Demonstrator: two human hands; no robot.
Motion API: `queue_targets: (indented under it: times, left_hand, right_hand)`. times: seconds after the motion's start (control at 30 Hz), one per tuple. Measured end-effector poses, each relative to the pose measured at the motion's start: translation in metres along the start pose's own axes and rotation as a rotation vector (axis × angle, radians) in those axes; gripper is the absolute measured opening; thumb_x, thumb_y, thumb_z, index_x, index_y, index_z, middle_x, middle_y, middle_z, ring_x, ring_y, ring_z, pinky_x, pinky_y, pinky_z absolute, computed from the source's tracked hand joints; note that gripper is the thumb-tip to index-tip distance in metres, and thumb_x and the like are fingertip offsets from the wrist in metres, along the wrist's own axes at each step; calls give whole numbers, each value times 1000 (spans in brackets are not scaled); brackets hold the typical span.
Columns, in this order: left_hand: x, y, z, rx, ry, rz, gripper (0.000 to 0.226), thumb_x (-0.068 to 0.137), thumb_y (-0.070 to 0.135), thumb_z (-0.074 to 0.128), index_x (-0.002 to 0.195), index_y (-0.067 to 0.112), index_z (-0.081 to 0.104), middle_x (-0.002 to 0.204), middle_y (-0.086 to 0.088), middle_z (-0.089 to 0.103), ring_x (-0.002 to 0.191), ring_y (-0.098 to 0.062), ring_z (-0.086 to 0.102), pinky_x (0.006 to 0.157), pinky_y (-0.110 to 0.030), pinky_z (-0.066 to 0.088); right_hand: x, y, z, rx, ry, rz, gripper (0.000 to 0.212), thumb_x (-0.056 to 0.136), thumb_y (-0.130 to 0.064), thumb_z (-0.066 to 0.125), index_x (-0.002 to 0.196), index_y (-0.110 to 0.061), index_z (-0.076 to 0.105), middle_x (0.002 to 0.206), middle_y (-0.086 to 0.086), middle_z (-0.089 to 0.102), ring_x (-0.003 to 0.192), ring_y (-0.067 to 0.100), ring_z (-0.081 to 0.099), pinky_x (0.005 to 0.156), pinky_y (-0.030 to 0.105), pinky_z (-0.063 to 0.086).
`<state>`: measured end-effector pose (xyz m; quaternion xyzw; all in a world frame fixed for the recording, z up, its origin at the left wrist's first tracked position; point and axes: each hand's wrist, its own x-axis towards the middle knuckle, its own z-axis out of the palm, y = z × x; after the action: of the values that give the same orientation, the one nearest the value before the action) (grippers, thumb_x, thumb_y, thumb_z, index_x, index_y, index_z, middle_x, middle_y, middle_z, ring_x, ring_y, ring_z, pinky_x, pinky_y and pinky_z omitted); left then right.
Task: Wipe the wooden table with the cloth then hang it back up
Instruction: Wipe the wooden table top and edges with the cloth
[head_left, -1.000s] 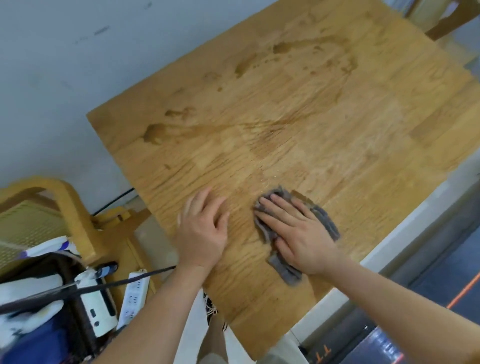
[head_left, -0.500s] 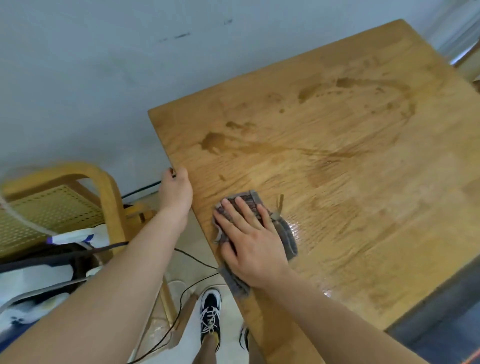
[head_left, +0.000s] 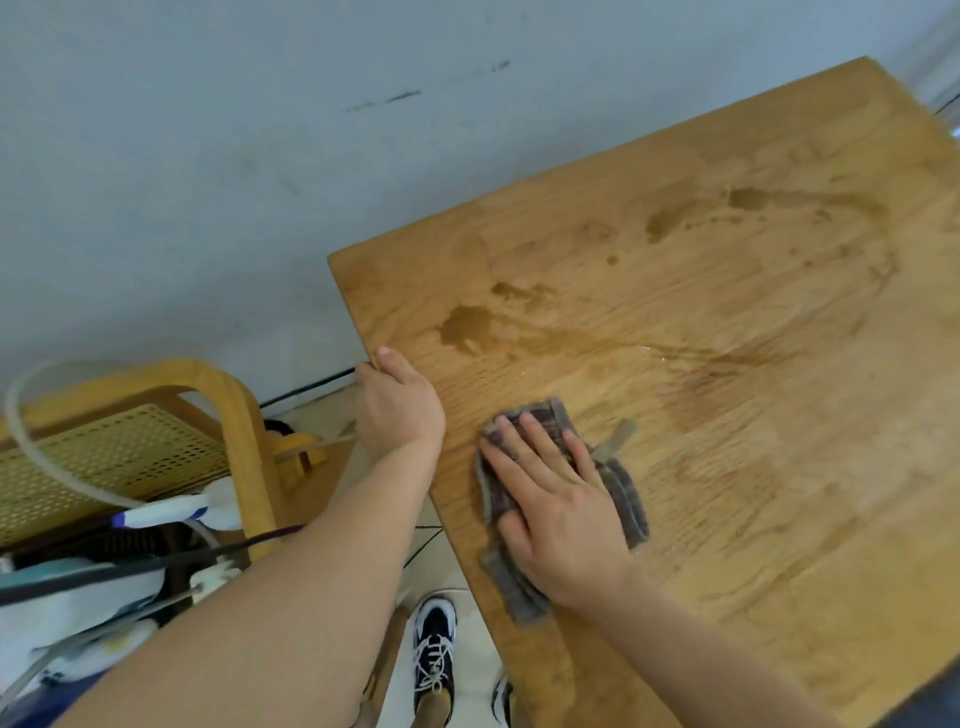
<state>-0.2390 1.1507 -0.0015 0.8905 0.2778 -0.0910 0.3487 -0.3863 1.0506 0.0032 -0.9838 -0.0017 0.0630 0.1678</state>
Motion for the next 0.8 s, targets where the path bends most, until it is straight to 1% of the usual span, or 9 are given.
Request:
queue_targets:
  times: [0.13,0.23,0.37,0.43,0.5,0.6,0.7,0.73,0.8]
  left_hand:
    - [4,1,1,-15,13,11,52,102,38,17,119,0,49,117,-25,59,104,-41,54,68,-35,27]
    - [6,0,4,-17,22,-2,52,102,38,17,119,0,48,118,-26,57,105,-42,54,69,-35,27]
    - [1,-2,6,-42,13,0,53,101,41,15,115,2,48,112,-24,59,97,-40,56,67,-35,32]
    - [0,-2,4,-38,10,8,52,101,41,15,111,3,48,109,-23,61,95,-39,57,65,-34,32]
    - [1,0,2,-38,2,9,51,101,40,15,111,3,48,110,-23,61,96,-40,57,66,-34,31]
    - [2,0,1,-42,-3,7,51,101,40,16,112,3,48,112,-23,61,97,-41,57,67,-35,32]
    - [3,3,1,-64,-3,0,51,101,41,17,113,2,48,112,-25,60,98,-41,57,67,-35,31]
    - [3,3,1,-73,-5,-5,51,101,41,17,114,2,48,112,-25,60,98,-41,57,67,-35,31]
    - [0,2,1,-85,-13,-10,51,101,40,17,114,2,48,111,-24,60,97,-40,57,68,-34,32]
  right_hand:
    - [58,2,-4,9,-16,-190,52,89,-33,40,139,-25,50,151,-5,40,145,14,24,119,42,16]
    - [76,14,-6,-6,-5,-195,53,88,-32,40,140,-25,50,150,-5,42,144,13,27,119,39,17]
    - [91,50,-22,-44,103,141,59,89,-34,34,148,-26,37,156,-8,29,147,9,16,120,40,13]
    - [68,58,-24,-19,143,321,61,89,-34,31,149,-25,35,158,-6,27,147,9,13,120,41,11]
    - [29,39,-19,-22,148,383,61,88,-34,33,148,-23,35,157,-4,27,147,11,11,120,44,11]
    - [10,6,-6,-5,43,200,59,90,-34,38,148,-26,35,157,-7,24,148,13,10,119,45,9]
    - [66,13,-15,-16,-25,-8,58,88,-36,36,146,-26,40,156,-7,31,147,13,17,120,42,10]
    - [85,22,-21,-23,-7,-8,59,86,-36,36,144,-25,44,154,-6,34,146,13,21,119,41,13]
    - [99,53,-30,-36,78,137,61,85,-35,35,144,-23,44,154,-4,35,146,13,22,119,40,15]
